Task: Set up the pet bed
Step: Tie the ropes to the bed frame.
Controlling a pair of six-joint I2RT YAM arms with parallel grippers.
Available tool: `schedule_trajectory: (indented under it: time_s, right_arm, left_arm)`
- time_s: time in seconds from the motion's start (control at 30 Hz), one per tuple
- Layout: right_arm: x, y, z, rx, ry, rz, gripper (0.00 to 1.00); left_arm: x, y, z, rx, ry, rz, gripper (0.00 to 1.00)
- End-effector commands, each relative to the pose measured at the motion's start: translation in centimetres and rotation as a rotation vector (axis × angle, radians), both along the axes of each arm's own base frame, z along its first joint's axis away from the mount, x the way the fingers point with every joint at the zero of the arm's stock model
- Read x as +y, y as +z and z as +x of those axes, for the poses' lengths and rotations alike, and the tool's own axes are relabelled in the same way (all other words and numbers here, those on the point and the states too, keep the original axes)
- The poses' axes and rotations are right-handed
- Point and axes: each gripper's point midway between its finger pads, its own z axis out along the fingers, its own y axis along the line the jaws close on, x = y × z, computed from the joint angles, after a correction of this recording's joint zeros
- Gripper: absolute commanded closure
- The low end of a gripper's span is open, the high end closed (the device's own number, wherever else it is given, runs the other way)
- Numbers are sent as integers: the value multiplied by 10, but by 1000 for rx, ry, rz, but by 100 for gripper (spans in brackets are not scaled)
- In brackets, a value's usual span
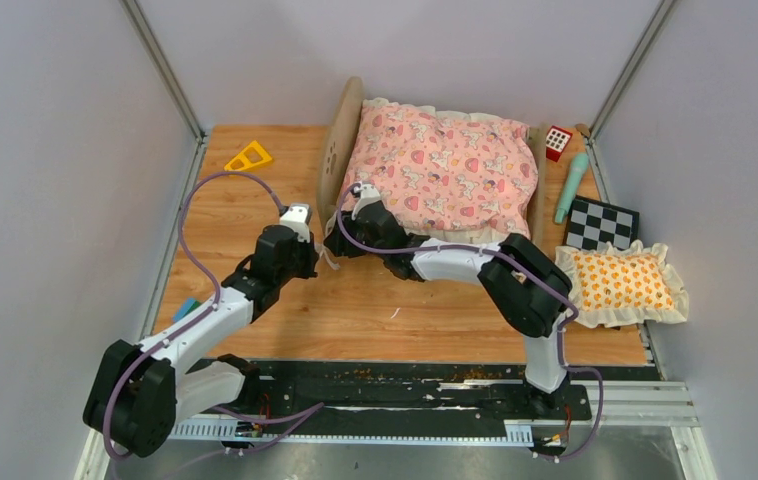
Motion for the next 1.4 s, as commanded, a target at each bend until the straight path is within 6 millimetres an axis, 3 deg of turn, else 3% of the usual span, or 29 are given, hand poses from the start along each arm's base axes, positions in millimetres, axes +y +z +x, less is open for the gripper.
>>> schedule_trajectory:
  time_s: [0.0, 0.6, 1.17, 1.37]
  right_arm:
    - [8, 15, 26, -46, -89, 56, 61]
    - [22, 26, 41, -92, -109, 120, 66]
    - [24, 7, 59, -84, -175, 73, 68]
    - [27, -1, 61, -65, -180, 67, 75]
  left_arm:
    - [-3, 14, 3, -49, 1, -28, 100]
    - [-6, 10, 4, -38, -13, -24, 100]
    - [-8, 14, 3, -41, -22, -37, 100]
    - [-8, 15, 3, -45, -24, -36, 100]
